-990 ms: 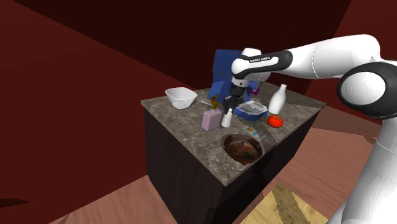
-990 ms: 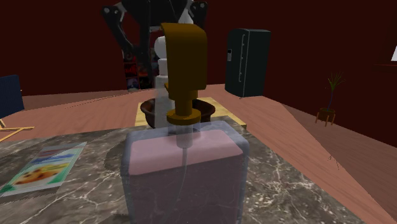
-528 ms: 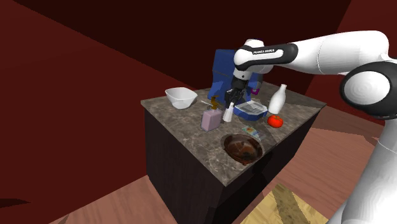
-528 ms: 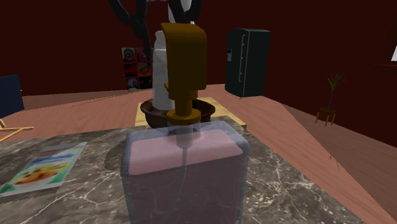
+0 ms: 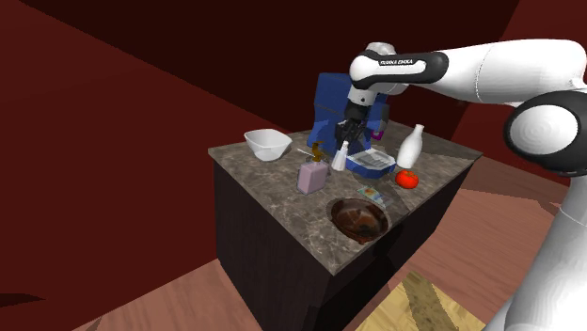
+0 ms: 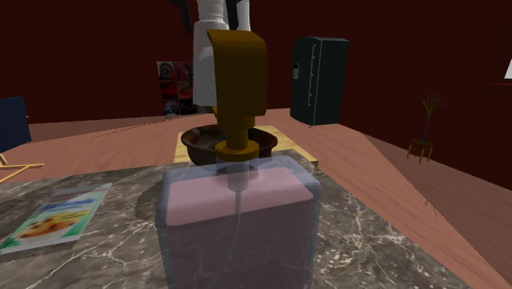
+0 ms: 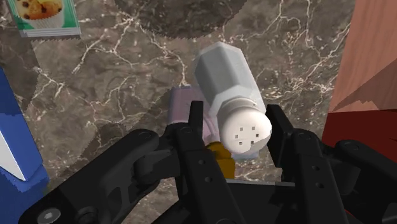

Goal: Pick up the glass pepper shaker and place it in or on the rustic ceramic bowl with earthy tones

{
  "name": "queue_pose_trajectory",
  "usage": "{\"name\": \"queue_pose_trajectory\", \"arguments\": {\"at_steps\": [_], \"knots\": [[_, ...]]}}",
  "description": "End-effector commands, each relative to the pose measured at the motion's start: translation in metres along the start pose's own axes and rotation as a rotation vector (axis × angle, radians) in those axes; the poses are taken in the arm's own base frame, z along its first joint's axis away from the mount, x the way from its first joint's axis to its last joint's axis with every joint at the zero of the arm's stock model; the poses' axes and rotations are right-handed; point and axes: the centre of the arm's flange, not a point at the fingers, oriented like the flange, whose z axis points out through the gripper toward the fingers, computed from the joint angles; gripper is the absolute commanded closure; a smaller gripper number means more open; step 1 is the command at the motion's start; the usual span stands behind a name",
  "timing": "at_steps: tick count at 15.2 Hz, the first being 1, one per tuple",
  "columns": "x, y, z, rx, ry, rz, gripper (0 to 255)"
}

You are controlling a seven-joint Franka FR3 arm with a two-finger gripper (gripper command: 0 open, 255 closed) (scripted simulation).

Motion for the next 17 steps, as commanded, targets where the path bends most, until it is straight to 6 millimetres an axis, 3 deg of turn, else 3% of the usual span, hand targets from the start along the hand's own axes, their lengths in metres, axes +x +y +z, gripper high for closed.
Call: {"name": "queue_pose_trajectory", "arguments": {"at_steps": [1, 14, 17], "knots": [[-0.013, -0.003, -0.007, 0.000, 0.000, 0.000, 255], [-0.176, -0.025, -0.050, 0.000, 0.000, 0.000, 255], [-0.177, -0.023, -0.034, 0.000, 0.000, 0.000, 255]]}}
